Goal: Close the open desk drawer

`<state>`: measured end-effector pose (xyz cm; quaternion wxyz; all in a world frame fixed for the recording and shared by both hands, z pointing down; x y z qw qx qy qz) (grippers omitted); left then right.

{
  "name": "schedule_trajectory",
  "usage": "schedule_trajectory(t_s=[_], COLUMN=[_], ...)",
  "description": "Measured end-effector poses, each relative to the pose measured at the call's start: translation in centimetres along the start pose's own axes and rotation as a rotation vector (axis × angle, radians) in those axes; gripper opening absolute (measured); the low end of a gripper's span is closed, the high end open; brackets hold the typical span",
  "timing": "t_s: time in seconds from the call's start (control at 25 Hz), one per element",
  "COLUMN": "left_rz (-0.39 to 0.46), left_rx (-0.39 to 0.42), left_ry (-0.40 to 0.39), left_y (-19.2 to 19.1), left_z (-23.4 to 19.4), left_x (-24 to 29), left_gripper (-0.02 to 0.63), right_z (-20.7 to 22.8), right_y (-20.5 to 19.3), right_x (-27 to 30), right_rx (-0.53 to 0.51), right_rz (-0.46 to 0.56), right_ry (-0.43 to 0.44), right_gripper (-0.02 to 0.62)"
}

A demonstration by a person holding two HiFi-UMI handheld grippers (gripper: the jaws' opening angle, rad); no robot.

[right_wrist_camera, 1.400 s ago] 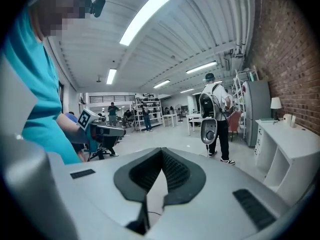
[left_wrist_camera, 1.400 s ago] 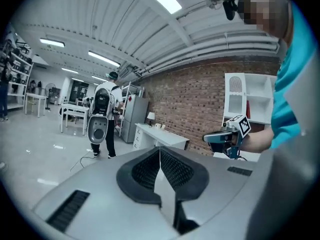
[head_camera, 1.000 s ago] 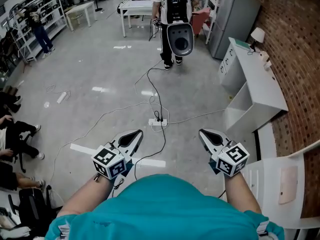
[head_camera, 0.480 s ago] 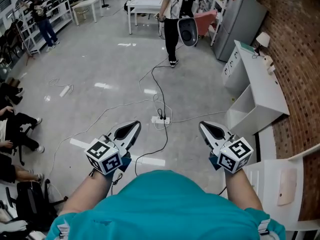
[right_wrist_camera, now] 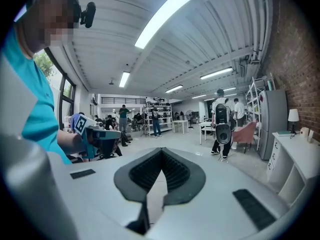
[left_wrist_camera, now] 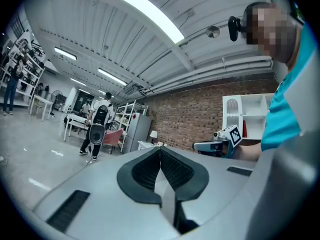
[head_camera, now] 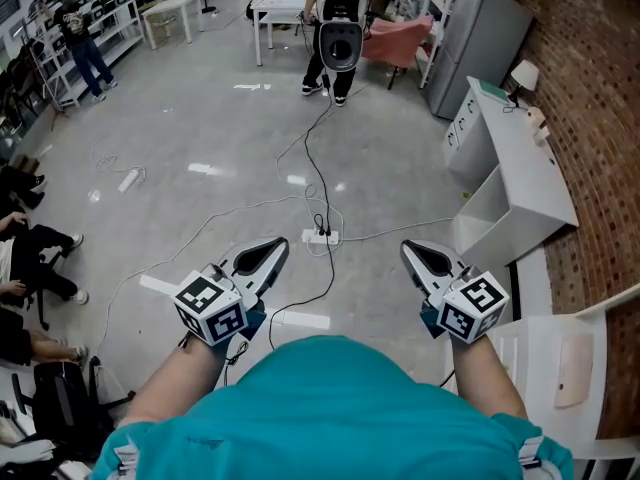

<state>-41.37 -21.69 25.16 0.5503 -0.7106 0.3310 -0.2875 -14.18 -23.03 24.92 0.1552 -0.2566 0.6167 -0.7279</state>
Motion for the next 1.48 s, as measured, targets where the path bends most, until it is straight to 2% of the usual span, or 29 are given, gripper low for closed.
schedule_trajectory(t_s=[0.56,1.48], left_rz=[-0.019,-0.022], left_rx=[0.003,0.000], left_ry=[-0.025,-0.016], left_y=[-0.15,0.27], left_z=[0.21,0.52], left_x=[0.49,0.70], left_gripper=[0.015,0.015], right_z=[0.16,0.13], right_y=[-0.12,-0.03], right_x=[-0.24,-0.42], right_rx=[-0.012,-0.024], right_rz=[-0.018,-0.034], right_ry=[-0.012,0.006], right_gripper=[0.020,0.020])
Point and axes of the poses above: the fingertips, and each gripper's own axes: x forward along the fingers, z to its right, y out of its top, the point moved 5 cm from there along -x, backward along the fingers, and after that the axes turned 9 degrees about y, right-handed, at the moved point
